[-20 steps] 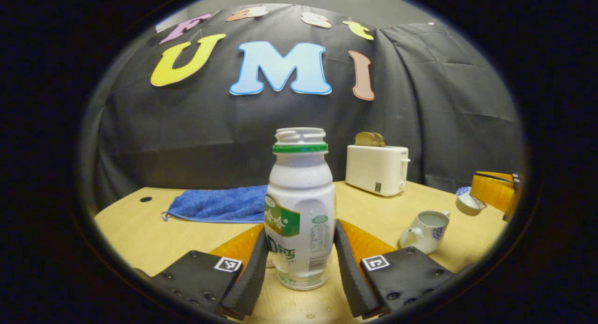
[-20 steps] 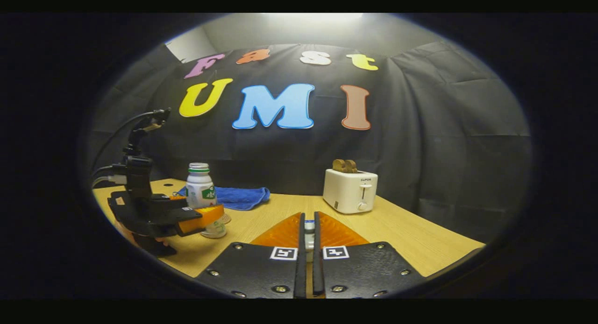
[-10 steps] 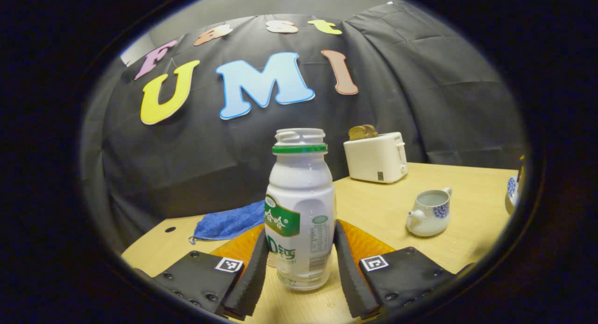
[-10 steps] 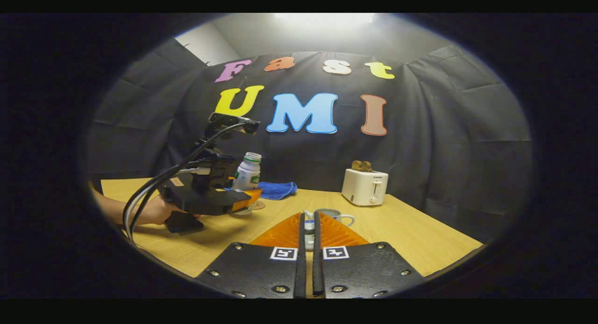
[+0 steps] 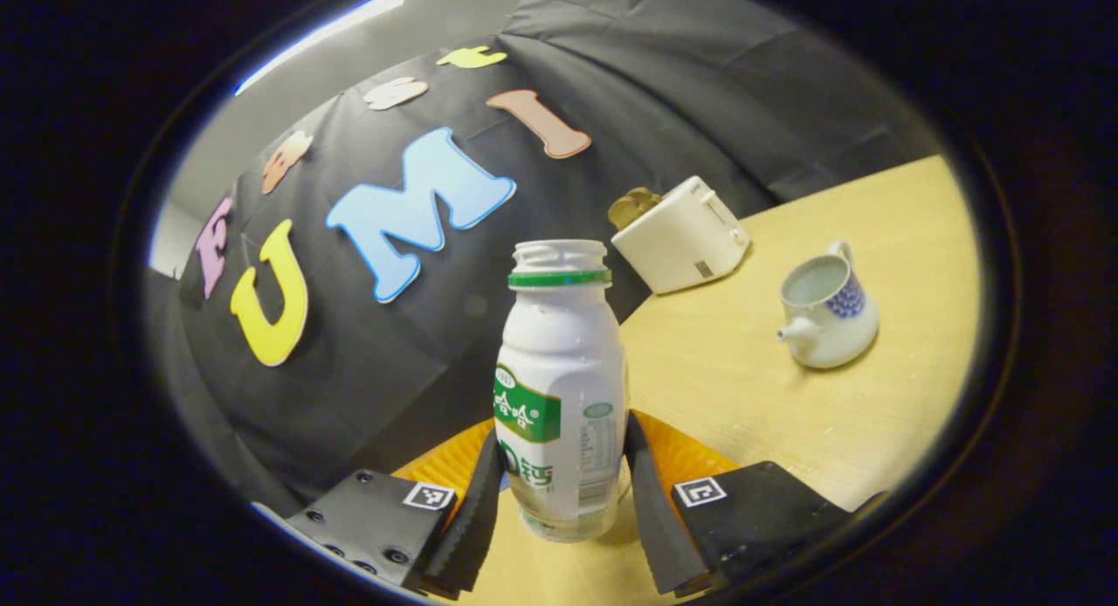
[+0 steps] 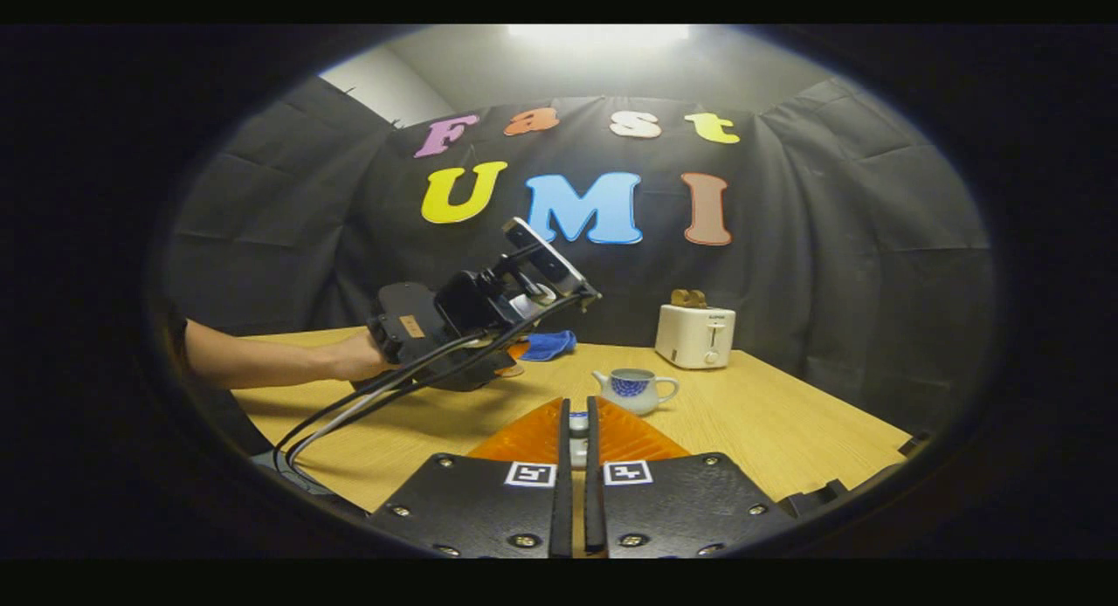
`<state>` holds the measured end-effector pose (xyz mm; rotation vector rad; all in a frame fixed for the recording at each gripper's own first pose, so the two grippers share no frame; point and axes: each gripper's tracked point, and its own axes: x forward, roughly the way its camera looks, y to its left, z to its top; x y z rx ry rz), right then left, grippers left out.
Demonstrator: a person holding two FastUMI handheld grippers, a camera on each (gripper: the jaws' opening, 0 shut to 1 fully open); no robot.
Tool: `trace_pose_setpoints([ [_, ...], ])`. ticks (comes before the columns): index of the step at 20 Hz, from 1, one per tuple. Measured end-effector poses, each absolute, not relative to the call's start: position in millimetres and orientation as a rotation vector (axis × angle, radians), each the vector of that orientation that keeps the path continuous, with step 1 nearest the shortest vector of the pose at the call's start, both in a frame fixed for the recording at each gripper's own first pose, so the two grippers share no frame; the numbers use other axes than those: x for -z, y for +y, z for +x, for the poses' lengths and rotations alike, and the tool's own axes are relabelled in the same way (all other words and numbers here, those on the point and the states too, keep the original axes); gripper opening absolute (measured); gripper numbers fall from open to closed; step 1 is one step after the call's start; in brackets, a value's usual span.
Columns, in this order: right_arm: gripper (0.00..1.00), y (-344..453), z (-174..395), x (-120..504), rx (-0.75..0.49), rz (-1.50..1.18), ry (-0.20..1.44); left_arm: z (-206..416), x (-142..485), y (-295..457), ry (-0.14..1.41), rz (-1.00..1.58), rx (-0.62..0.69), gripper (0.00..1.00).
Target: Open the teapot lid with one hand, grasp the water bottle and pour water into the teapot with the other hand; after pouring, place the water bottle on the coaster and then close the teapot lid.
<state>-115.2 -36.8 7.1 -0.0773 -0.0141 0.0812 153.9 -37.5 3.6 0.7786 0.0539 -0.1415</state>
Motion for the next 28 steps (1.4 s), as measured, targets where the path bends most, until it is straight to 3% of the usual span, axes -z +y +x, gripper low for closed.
trace_pose_setpoints([
  [1,0.05,-37.4,-115.9,-6.8,-0.079,-0.077,-0.013,157.2,-0.6,-39.9,0.06,0.825,0.14,0.81],
  [8,0.05,-43.9,-120.5,-3.9,-0.074,-0.069,-0.006,168.4,8.9,-71.3,0.014,1.106,0.171,0.81],
  [9,0.05,-46.7,-121.1,-1.8,-0.07,-0.068,-0.003,171.1,10.3,-75.1,0.014,1.13,0.178,0.76],
  [10,0.06,-49.2,-122.2,-1.1,-0.065,-0.063,0.0,170.6,11.8,-77.6,0.014,1.154,0.186,0.81],
  [11,0.05,-51.4,-123.9,0.1,-0.059,-0.058,0.006,173.3,11.2,-80.9,0.01,1.184,0.191,0.76],
  [12,0.05,-53.2,-124.7,0.9,-0.055,-0.054,0.009,172.3,8.4,-83.1,-0.006,1.219,0.19,0.81],
  [13,0.05,-54.8,-124.4,3.2,-0.052,-0.05,0.012,172.6,8.2,-85.1,-0.016,1.253,0.191,0.76],
  [14,0.05,-55.9,-124.9,4.1,-0.051,-0.047,0.015,171.3,9.1,-87.5,-0.02,1.28,0.195,0.81],
  [18,0.06,-57.9,-126.6,5.8,-0.049,-0.046,0.023,174.9,11.5,-96.4,-0.02,1.376,0.215,0.81],
  [19,0.06,-59.0,-127.3,6.6,-0.048,-0.045,0.023,175.4,11.8,-99.7,-0.027,1.385,0.221,0.76],
  [21,0.05,-60.5,-128.6,4.9,-0.044,-0.043,0.014,175.3,12.9,-104.8,-0.029,1.406,0.235,0.81],
  [22,0.14,-61.2,-128.6,4.2,-0.043,-0.043,0.011,175.6,10.4,-107.0,-0.034,1.424,0.234,0.81],
  [23,0.05,-60.9,-128.4,5.3,-0.045,-0.043,0.01,175.9,9.2,-105.9,-0.04,1.448,0.231,0.81],
  [25,0.06,-60.9,-129.5,5.3,-0.048,-0.042,0.011,175.6,8.1,-108.2,-0.046,1.486,0.227,0.81],
  [26,0.17,-60.9,-129.7,5.5,-0.049,-0.04,0.013,177.8,8.3,-108.7,-0.046,1.5,0.227,0.81],
  [28,0.05,-61.4,-128.7,8.6,-0.051,-0.042,0.023,178.4,9.3,-109.4,-0.044,1.528,0.229,0.81],
])
